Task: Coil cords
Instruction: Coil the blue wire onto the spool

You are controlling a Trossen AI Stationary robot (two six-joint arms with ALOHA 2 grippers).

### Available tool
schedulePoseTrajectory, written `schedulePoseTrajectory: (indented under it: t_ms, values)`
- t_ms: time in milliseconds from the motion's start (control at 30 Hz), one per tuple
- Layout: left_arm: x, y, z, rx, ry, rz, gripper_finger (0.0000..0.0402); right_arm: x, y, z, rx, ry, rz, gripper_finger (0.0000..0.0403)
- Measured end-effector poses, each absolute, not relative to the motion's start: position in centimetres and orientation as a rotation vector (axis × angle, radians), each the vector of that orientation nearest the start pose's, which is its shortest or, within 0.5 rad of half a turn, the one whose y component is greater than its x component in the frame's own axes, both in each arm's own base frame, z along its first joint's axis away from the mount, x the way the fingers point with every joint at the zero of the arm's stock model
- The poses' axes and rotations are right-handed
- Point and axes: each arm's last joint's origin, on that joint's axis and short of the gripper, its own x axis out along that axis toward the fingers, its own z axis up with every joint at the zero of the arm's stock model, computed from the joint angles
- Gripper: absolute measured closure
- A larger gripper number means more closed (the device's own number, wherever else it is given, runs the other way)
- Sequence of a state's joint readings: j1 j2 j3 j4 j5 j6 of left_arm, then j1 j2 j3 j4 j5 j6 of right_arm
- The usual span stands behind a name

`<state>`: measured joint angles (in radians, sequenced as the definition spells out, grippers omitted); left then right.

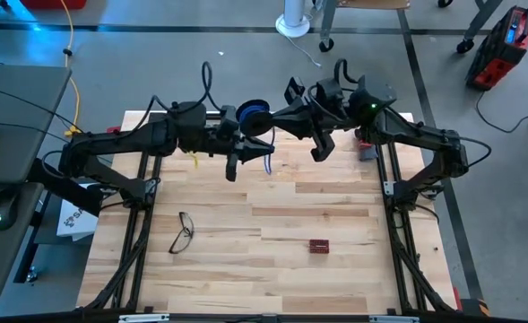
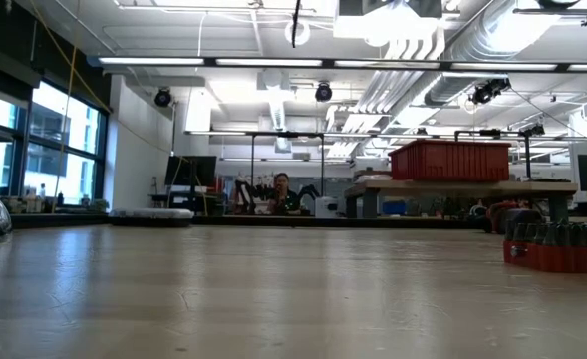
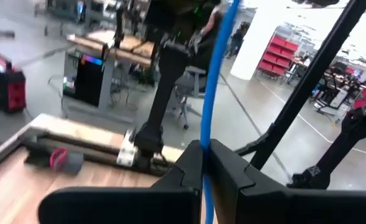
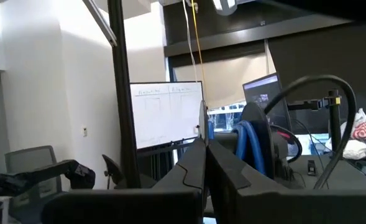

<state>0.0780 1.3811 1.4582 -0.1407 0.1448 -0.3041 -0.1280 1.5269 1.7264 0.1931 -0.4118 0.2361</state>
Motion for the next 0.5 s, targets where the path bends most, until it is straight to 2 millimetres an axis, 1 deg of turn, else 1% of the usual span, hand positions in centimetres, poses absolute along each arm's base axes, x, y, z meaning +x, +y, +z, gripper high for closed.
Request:
schedulePoseTrajectory:
  t_ms: [167, 300, 500]
  values:
    - [30.2, 1.8, 42.9, -0.329, 0.159, -0.048, 0.0398, 32.2, -3.0, 51.1, 0.111, -0.346, 0.320, 0.0403]
    - [30.0, 1.5, 42.7, -0.347, 0.187, -0.052, 0.0399, 32.2, -3.0, 51.1, 0.096, -0.350, 0.316, 0.0403]
    - [28.9, 0.7, 42.7, -0.362, 0.253, -0.063, 0.0400, 32.2, -3.1, 51.1, 0.094, -0.352, 0.304, 0.0403]
